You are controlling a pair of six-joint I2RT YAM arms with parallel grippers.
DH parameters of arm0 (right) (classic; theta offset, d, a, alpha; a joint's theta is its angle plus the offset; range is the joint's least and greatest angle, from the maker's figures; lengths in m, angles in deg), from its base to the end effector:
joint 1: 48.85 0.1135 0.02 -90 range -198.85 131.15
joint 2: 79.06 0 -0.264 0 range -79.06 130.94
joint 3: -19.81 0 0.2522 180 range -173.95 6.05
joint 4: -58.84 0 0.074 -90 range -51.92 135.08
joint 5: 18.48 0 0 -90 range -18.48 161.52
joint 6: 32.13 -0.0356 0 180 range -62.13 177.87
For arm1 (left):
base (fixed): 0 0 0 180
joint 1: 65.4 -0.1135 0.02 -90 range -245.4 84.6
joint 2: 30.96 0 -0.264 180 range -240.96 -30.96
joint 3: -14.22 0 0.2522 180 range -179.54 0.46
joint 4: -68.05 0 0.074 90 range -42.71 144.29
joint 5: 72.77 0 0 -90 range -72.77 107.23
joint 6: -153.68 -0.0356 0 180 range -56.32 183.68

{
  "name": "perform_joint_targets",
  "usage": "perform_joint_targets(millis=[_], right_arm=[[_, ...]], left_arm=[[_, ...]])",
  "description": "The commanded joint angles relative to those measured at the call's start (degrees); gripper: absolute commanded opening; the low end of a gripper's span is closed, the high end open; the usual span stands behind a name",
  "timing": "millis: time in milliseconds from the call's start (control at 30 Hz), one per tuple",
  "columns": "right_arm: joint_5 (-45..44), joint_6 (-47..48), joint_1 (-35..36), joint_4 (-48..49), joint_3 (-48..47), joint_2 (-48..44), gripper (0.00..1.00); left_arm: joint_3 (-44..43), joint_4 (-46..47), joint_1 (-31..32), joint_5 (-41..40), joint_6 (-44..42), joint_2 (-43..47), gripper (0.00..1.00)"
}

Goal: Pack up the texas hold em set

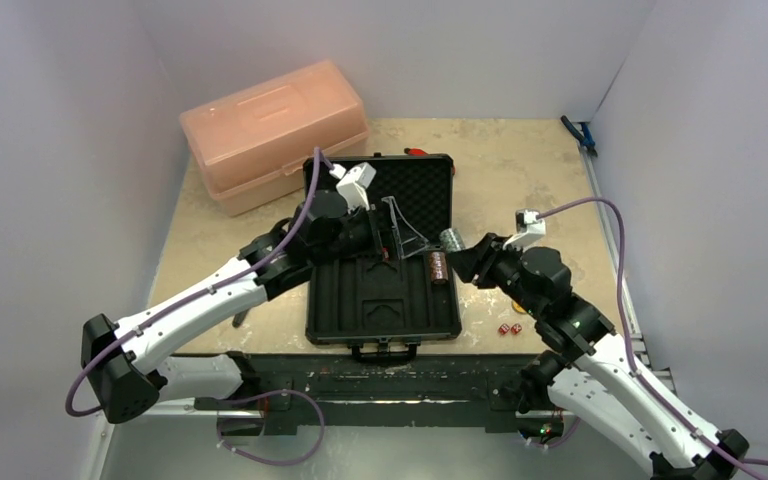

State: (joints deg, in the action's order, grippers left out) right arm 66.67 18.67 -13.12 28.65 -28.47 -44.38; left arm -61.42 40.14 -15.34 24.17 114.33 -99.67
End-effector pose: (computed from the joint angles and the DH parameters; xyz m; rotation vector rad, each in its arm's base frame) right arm 0.1259 0.0869 0.2918 0.1201 1.9390 0.8153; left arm 0.1743 -0.2148 0.3508 0.0789 2.1597 -1.2267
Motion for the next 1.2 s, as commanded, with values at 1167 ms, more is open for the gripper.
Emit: perform_joint_targets(millis=[1167], right_arm=[[12.44,2.09,0.31,29.52,-2.62,1.65,0.0]], left_arm=[[5.99,31.43,-0.14,-0.33,27.86,-6.71,0.56]])
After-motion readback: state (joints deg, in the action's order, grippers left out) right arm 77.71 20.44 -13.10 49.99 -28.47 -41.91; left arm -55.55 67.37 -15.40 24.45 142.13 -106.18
